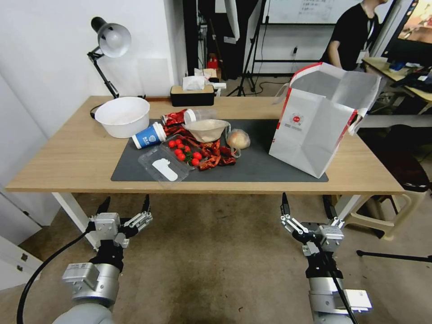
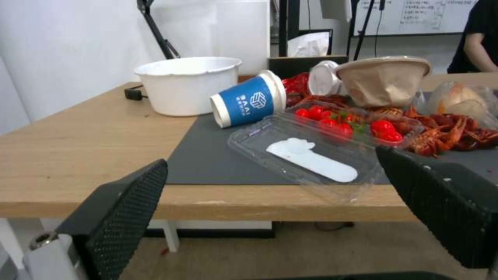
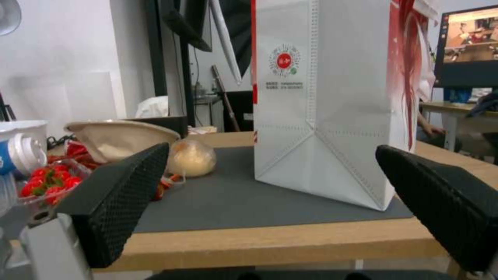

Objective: Pick up the food delivery bag from the floor and place it on the table.

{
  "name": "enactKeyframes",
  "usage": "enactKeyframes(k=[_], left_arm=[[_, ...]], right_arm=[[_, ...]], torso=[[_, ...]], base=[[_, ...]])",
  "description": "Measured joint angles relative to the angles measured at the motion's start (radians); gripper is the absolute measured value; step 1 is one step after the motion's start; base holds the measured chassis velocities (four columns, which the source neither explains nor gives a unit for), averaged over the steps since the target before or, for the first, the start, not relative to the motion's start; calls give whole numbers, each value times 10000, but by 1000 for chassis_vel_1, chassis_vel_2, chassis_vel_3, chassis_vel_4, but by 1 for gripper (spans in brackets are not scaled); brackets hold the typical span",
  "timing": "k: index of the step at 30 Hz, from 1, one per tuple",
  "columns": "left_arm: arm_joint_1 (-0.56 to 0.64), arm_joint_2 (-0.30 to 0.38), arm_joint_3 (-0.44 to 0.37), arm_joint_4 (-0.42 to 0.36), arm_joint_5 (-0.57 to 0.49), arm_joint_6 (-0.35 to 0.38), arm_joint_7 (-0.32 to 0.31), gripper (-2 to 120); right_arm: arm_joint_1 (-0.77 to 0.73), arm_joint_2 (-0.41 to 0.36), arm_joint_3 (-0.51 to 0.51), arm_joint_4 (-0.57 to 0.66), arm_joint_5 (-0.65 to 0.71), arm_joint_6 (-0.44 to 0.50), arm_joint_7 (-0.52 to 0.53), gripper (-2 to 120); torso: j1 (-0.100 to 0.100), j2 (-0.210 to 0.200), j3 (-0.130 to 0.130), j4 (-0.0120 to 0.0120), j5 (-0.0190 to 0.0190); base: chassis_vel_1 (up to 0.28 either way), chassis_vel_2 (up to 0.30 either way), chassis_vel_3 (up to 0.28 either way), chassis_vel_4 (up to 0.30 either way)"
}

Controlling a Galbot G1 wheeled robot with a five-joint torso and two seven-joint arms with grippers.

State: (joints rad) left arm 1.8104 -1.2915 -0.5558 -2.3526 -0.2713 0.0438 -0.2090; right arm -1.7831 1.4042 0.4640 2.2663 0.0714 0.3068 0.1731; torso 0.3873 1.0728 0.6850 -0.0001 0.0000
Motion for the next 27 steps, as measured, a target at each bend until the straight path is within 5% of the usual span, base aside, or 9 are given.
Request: enactKeyframes(k=[27], left_arm=[[-20,-9,29,43,90,19,-115,100]], right_arm=[[-321,433,-319,-511,-343,83,-166,100]], torso=[[0,0,0,0,-1]], base=[[0,0,0,0]])
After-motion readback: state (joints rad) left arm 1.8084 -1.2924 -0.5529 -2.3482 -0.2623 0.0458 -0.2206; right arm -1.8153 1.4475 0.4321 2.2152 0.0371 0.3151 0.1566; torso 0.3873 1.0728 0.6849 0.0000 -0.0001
